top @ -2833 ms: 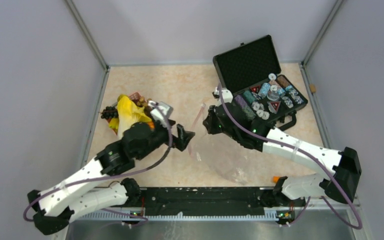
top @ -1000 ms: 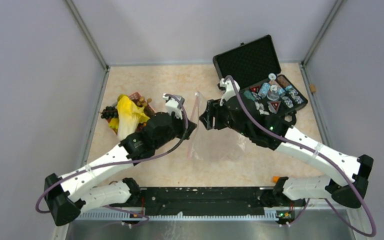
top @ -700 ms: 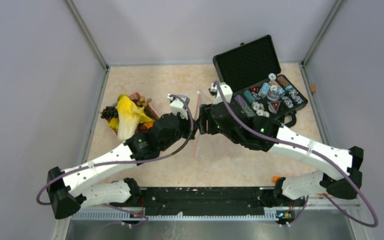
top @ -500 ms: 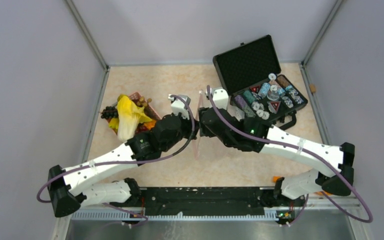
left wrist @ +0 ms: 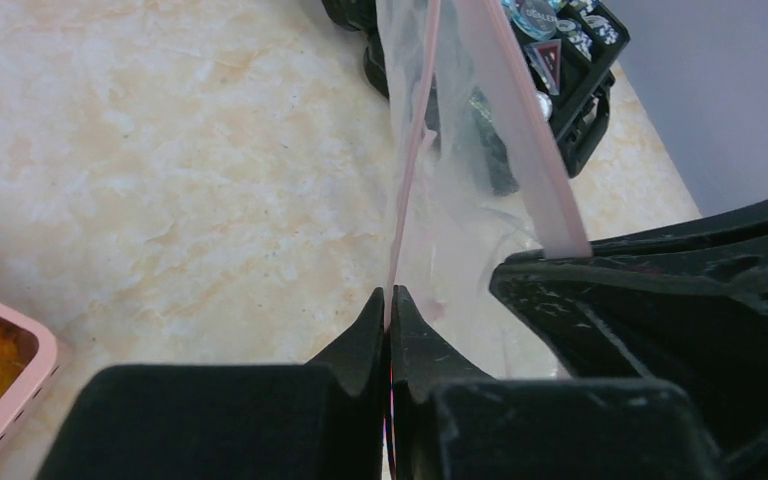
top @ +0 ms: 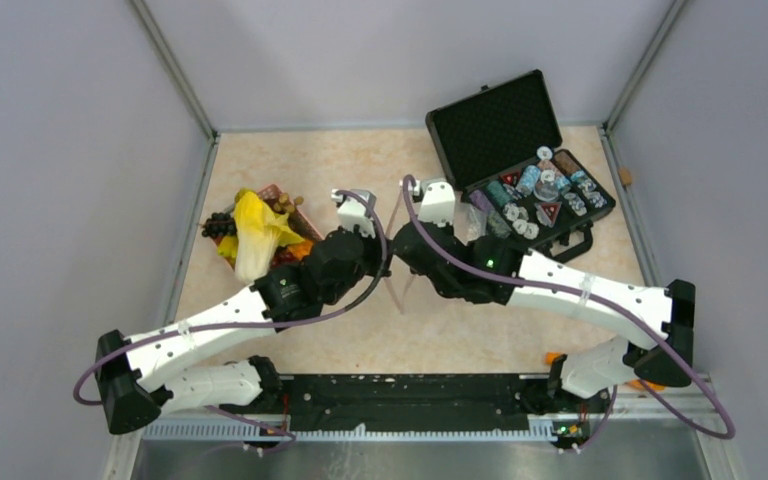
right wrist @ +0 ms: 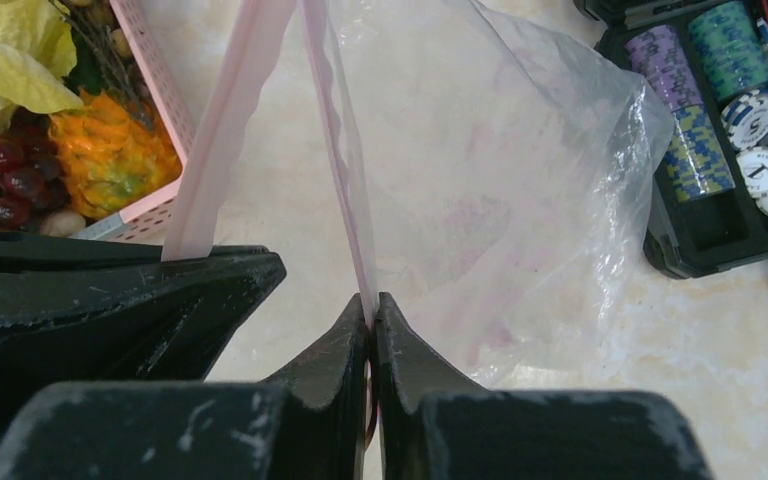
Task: Place the food in the zip-top bag and seal the zipper
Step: Open the zipper of the food storage bag at the center of the board.
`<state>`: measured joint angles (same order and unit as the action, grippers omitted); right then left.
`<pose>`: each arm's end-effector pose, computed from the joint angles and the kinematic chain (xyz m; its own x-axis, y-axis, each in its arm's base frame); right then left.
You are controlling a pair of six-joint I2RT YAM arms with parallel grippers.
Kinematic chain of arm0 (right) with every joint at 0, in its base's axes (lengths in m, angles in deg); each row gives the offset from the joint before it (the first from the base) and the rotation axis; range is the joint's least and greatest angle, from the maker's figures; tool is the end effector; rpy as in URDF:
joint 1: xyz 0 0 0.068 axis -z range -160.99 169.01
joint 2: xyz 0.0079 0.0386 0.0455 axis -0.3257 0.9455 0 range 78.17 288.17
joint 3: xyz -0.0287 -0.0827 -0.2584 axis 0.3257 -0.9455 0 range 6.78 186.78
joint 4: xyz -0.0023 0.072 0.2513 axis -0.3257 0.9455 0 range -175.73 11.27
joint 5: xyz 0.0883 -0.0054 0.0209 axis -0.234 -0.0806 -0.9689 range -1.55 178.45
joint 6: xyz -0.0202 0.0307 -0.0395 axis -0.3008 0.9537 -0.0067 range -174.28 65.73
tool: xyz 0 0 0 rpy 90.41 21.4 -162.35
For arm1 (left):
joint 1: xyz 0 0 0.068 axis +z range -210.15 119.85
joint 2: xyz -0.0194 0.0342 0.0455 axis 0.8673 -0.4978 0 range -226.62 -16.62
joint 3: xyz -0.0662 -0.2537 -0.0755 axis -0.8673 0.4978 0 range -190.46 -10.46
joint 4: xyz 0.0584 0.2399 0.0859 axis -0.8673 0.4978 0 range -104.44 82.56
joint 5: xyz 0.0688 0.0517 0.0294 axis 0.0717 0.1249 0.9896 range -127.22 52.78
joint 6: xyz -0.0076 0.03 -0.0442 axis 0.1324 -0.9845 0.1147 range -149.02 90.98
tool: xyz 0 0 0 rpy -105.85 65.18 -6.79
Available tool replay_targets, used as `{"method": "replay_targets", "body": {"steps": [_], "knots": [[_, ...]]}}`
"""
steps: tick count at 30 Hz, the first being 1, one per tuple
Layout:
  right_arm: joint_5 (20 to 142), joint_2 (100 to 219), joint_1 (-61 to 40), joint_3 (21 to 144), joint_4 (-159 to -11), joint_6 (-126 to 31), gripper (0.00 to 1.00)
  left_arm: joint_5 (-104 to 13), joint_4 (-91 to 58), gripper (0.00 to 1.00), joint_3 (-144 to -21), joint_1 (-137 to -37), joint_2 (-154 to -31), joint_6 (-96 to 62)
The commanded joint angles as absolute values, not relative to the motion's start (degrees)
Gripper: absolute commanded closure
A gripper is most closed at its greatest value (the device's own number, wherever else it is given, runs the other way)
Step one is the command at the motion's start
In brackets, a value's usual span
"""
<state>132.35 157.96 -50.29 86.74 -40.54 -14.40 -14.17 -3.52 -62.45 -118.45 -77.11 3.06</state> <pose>0.1250 0.2611 0.3635 -0.5128 -0.0504 -0.8570 -0.2240 0.9716 0.0769 0.1388 -0.1985 0.3308 -0.4607 -0.1839 -0.8683 0.4062 0.8261 -0.3905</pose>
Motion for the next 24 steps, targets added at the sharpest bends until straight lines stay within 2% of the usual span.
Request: {"method": "replay_targets", "body": {"steps": [1,8,15,24], "knots": [[132.82,153.83,-51.11,86.60,-44.55,-16.32,1.00,-9.78,-2.56,1.00,-62.66,-118.75,-75.67,4.89],[135.65,152.14,-51.02,84.60,-46.17,-17.97,1.00,-2.92,3.46,1.00,-59.15,-116.85,-74.03,7.43],[138.05,153.80,-49.48,84.57,-44.56,-18.80,1.00,-5.36,5.35,1.00,-56.67,-110.18,-70.29,7.39],[130.98,155.88,-48.58,83.03,-51.09,-21.98,1.00,-15.64,3.57,0.98,-57.68,-105.65,-75.31,5.74]]}}
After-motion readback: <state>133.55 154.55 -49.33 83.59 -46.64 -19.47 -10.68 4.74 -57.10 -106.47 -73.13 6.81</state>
